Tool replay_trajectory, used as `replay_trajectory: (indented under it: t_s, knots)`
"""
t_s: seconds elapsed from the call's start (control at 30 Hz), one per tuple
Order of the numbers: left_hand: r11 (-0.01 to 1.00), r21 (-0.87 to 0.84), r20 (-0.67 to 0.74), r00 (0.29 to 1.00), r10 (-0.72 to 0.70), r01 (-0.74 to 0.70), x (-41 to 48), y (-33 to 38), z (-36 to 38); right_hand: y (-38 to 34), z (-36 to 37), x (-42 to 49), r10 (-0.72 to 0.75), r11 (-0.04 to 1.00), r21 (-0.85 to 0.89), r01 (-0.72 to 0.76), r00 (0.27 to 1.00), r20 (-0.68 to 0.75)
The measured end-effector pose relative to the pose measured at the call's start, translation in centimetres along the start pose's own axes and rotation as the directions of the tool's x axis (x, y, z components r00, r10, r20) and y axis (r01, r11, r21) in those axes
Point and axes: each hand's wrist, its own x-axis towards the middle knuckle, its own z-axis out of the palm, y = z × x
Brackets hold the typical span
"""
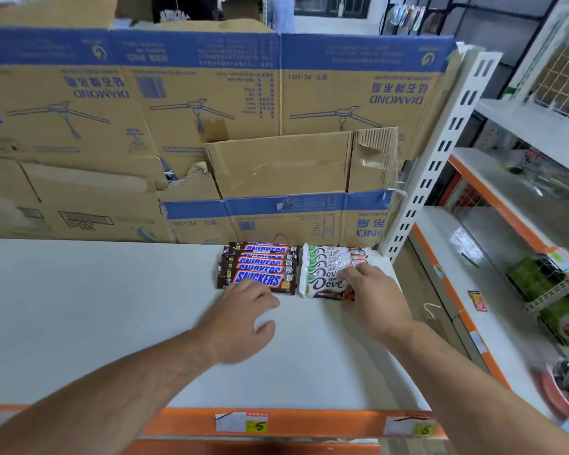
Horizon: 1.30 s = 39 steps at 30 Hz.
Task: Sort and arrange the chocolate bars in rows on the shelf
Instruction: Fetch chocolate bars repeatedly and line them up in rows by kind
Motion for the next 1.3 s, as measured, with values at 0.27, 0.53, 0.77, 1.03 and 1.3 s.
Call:
replay_trajectory:
  t_s: [0.27,0.53,0.77,1.03,1.3]
  knots:
    - [1.000,0.000,0.000,1.000,-0.005,0.005,0.0,0.1,-0.2,-0.2,1.9,-0.4,-0.032,0.998,-0.055,0.024,0.988,-0.149]
    - [1.000,-0.003,-0.003,1.000,-0.010,0.010,-0.1,0.1,-0.3,-0.7,1.8,0.6,0.029,0.998,-0.048,-0.036,0.990,-0.140]
    - [1.000,-0.014,0.016,1.000,-0.022,0.023,-0.2,0.2,-0.2,-1.5,1.8,0.5,0.071,0.995,-0.053,-0.081,0.982,-0.175]
    - [0.999,-0.028,0.023,0.999,-0.040,0.041,-0.4,0.1,-0.4,-3.3,1.9,-2.1,0.036,0.997,-0.054,-0.051,0.966,-0.257]
    - [0.996,-0.075,0.056,0.998,-0.035,0.039,-2.3,-0.4,-2.3,-9.4,0.7,-6.2,0.048,0.998,0.042,-0.045,0.997,-0.068]
